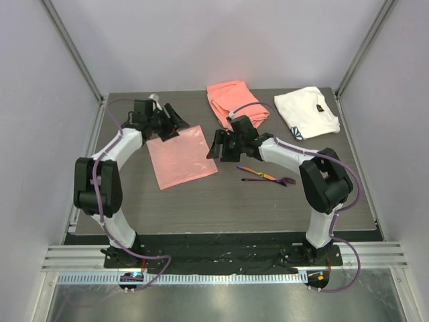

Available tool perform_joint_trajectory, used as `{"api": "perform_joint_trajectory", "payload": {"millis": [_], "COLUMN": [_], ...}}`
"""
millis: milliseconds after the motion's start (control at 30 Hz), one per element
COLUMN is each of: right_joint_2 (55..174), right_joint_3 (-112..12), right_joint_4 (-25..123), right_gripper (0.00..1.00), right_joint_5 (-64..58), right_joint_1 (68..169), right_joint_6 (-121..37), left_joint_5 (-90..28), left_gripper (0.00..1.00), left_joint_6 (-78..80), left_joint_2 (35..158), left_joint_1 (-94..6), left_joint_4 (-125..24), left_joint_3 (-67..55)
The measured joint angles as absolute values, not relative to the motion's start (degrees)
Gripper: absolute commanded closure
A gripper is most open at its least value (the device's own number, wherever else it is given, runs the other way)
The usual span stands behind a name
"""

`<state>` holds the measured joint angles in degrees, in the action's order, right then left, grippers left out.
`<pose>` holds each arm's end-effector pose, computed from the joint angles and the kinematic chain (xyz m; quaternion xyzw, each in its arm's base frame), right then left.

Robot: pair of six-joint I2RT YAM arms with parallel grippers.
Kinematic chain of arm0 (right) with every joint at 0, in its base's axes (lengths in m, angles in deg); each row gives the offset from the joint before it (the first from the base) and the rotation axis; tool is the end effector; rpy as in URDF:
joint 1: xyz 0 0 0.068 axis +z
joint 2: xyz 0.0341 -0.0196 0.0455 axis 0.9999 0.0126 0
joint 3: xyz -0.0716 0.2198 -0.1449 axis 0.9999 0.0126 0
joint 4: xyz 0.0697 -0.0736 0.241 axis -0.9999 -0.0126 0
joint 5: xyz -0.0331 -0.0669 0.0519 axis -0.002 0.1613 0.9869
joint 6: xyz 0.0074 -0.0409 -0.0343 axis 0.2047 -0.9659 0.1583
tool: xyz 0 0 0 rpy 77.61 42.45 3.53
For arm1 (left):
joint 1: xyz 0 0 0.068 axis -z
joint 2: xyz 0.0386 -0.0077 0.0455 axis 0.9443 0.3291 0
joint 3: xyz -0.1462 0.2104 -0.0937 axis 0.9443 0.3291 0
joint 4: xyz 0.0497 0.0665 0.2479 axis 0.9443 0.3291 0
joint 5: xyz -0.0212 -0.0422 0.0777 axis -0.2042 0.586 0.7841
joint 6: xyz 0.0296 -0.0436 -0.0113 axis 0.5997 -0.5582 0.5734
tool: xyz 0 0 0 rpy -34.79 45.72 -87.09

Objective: Fold the napkin into a case and place the utensils inside
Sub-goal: Smooth out the square-folded napkin at the center of the board.

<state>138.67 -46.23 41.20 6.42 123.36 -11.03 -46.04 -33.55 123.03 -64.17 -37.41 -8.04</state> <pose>0.3319 0.2374 0.2113 -0.0339 0.9042 0.3484 0.2446 0.3986 -0.0606 0.2415 -0.2141 0.8625 -0.3508 0.2952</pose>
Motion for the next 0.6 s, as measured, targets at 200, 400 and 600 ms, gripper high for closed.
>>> {"api": "perform_joint_trajectory", "payload": {"millis": [200, 400, 600], "right_joint_2": [142.5, 146.3, 146.3], "right_joint_3": [-46.8, -47.1, -47.1], "right_joint_4": [35.3, 35.3, 38.2], "right_gripper": [0.5, 0.55, 0.56], "right_joint_5": [4.5, 6.2, 8.2], "right_joint_1": [120.5, 119.9, 120.0], "right_joint_6": [-14.7, -16.5, -16.7], "left_joint_5": [-39.6, -35.6, -35.2], "left_gripper": [0.31, 0.31, 0.32], "left_joint_6": [-28.5, -25.6, -25.4], "left_joint_2": [112.2, 108.2, 107.2], "left_joint_1": [-53.6, -52.3, -50.8], "left_joint_4": [-31.1, -25.9, -25.3], "left_joint_3": [-0.1, 5.9, 9.3]}}
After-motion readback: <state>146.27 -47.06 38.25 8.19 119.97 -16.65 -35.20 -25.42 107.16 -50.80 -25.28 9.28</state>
